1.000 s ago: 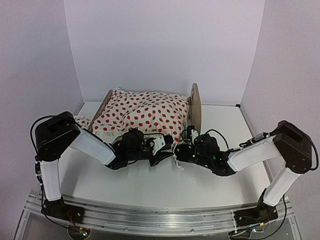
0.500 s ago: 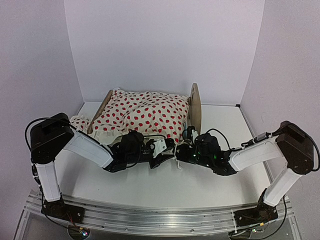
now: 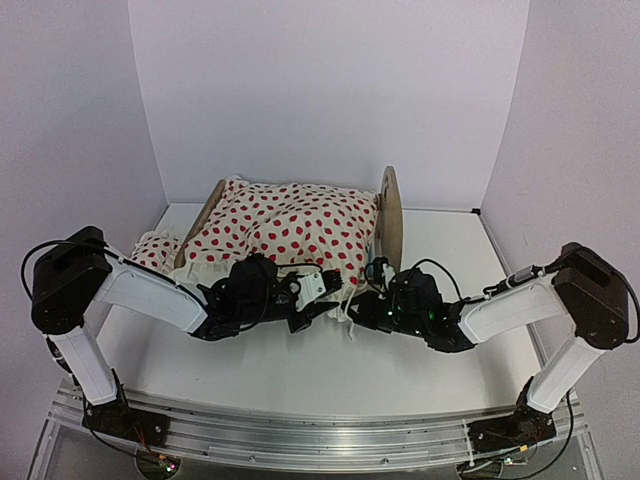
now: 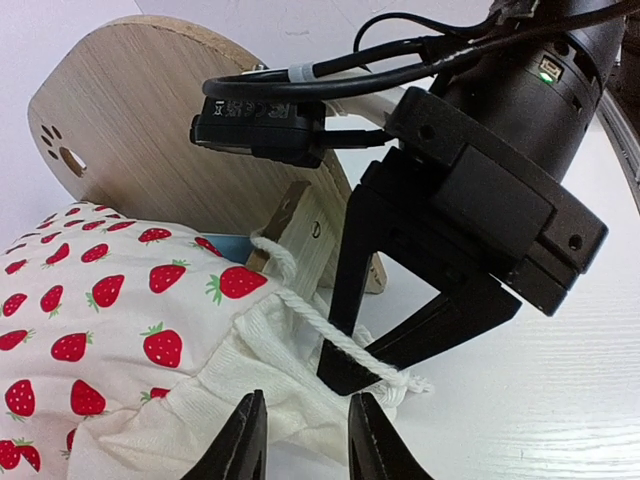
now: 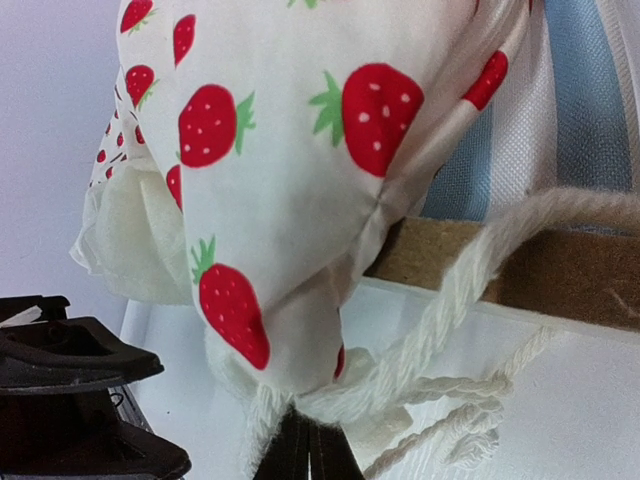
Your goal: Set up the pet bed
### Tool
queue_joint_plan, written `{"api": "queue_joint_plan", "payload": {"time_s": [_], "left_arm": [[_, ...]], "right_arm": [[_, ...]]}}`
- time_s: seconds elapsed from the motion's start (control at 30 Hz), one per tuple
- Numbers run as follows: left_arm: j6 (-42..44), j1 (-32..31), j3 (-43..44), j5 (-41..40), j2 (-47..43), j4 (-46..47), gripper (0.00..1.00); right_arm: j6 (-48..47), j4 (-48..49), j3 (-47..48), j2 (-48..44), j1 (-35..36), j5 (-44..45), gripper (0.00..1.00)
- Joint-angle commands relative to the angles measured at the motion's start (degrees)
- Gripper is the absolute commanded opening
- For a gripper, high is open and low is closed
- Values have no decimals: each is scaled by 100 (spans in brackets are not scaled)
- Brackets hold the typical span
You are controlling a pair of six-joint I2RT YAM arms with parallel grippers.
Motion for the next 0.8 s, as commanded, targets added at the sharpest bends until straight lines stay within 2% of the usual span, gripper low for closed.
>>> {"api": "queue_joint_plan", "payload": {"time_s": [0.0,0.07,0.23,0.53,0.77], "left_arm": [[-234,-23,-59,-86,-350,-495,28],[-266,-23,-90,42,-420,-602,27],[-305,-70,-189,776,-367,-628,17],[1148,-186,-326,248,225,608,31],[1277,-169,-128,-5,475,738,32]], "right_arm": [[58,78,82,-34,34,-228,0],[82,86,51,-49,32,-269,0],[110,86,78,-84,33,-504,0],[88,81,61,-137,37,-508,0],[64,86,29,-190,35,-469,0]]}}
